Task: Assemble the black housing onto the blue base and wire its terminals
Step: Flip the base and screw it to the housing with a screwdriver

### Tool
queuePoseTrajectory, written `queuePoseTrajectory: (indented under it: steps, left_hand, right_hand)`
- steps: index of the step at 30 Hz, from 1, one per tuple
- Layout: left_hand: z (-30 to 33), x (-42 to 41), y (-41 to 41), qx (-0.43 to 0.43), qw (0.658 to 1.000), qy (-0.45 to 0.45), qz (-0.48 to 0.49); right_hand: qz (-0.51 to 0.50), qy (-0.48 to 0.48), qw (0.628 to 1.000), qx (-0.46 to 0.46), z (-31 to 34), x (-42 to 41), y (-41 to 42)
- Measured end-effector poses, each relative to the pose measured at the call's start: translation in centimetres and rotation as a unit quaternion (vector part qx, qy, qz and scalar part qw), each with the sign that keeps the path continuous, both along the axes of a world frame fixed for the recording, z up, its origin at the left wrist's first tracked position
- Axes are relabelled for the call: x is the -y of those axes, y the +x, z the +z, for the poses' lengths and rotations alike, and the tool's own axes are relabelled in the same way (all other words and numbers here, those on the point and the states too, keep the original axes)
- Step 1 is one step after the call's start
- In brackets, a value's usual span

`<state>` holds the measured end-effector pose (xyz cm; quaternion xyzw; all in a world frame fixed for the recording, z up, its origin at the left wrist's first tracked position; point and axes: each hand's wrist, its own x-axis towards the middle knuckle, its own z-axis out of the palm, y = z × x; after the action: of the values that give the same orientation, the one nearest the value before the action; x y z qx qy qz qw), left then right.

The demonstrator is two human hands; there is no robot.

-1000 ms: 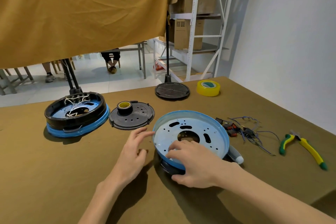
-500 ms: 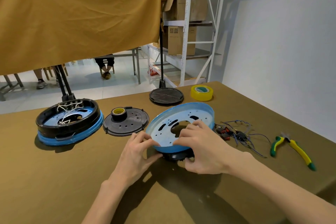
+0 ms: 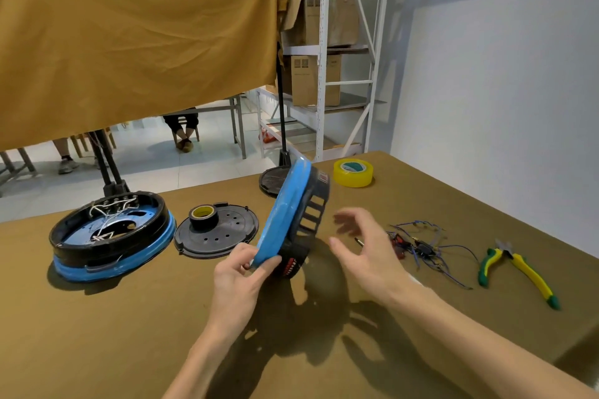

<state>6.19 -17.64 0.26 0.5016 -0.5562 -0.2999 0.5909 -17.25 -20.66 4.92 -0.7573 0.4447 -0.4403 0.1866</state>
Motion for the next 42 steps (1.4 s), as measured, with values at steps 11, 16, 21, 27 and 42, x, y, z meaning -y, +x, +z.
queuePoseTrajectory:
  steps: [11, 16, 21, 27, 42]
  left_hand:
    - [2.2, 0.4, -1.5, -0.326, 0.943, 0.048, -0.039]
    - [2.8, 0.8, -1.5, -0.41, 0.907, 0.067, -0.075]
    - [1.7, 0.8, -2.2, -0.51, 0.847, 0.124, -0.083]
    - [0.2, 0.8, -1.3, -0.512, 0.827, 0.213, -0.095]
    - [-1.5, 0.3, 1.1, -0.514, 0.78, 0.343, -0.104]
  right_hand:
    - [0.109, 0.009, 0.991, 0.07, -0.5, -0.2, 5.3]
    - [0.118, -0.007, 0.993, 0.021, 1.1, 0.4, 5.9]
    - [0.128, 0.0, 0.991, -0.049, 1.5, 1.0, 6.1]
    - [0.108, 0.005, 0.99, -0.092, -0.2, 1.4, 3.9]
    - [-0.279, 0.167, 0.895, -0.307, -4.3, 12.5, -7.9]
